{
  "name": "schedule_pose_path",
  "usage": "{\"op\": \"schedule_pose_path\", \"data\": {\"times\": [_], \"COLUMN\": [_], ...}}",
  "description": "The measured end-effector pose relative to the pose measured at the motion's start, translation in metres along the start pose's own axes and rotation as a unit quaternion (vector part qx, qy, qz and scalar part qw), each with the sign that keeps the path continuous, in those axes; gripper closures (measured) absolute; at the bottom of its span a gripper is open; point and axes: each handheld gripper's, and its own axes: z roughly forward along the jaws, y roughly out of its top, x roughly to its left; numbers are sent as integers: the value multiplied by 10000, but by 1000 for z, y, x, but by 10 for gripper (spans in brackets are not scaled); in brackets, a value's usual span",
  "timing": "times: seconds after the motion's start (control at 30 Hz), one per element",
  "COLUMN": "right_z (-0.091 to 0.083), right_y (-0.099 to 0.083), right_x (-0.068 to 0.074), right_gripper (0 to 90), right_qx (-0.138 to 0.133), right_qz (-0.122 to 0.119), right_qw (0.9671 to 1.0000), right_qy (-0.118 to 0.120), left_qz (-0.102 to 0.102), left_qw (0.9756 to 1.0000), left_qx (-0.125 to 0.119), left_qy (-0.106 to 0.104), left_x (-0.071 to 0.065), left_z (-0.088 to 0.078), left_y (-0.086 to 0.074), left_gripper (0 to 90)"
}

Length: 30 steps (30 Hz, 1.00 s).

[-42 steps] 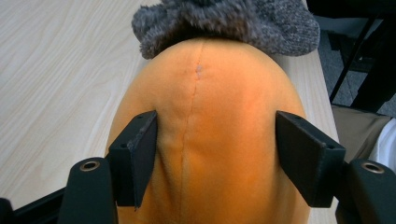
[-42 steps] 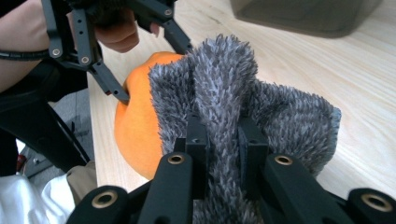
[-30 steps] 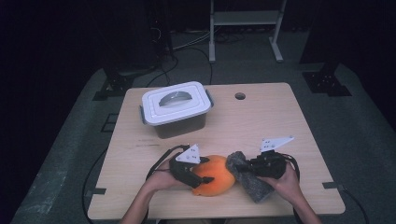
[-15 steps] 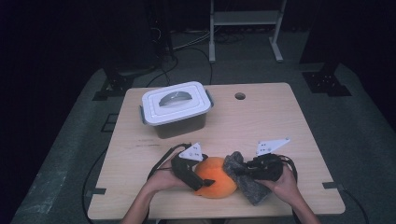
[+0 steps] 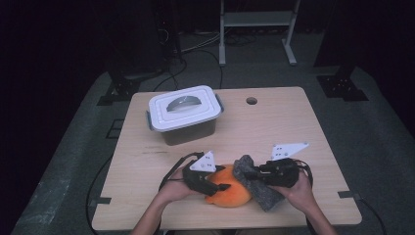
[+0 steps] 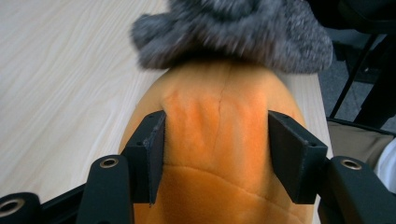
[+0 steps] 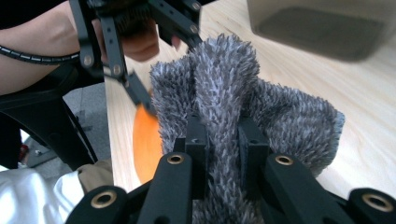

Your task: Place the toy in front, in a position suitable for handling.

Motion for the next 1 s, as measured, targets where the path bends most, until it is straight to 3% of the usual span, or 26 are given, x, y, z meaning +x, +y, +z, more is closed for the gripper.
{"op": "schedule_pose_path", "data": {"times": [0.13,0.27,0.37,0.43,0.57,0.7,0.8,0.87,0.93,1.0], "right_z": [8,9,7,4,-1,-7,-5,0,3,4], "right_y": [1,-4,-9,-11,-15,-6,3,5,1,-2], "right_x": [4,3,1,-1,-4,0,5,6,4,3], "right_gripper": [773,772,772,771,772,774,774,774,773,773], "right_qx": [173,276,316,369,495,203,48,143,191,293], "right_qz": [-133,-117,-97,-72,8,-45,-153,-214,-176,-175], "right_qw": [9998,9995,9994,9993,9987,9997,9998,9996,9996,9994], "right_qy": [-30,-16,41,33,-91,-116,-115,-143,-80,-88], "left_qz": [42,-218,-448,-527,-390,-111,102,141,58,-171], "left_qw": [10000,9997,9989,9985,9992,9994,9992,9992,9995,9996], "left_qx": [51,-2,111,71,-39,-255,-224,-214,-226,-185], "left_qy": [-13,-66,-61,-154,-15,194,312,311,231,144], "left_x": [-1,3,7,9,7,2,-2,-3,-1,3], "left_z": [1,0,3,3,0,-3,-1,-2,-2,-2], "left_y": [-1,-2,-4,-8,-10,-3,2,1,0,-1], "left_gripper": [379,214,91,139,333,393,398,394,364,268]}}
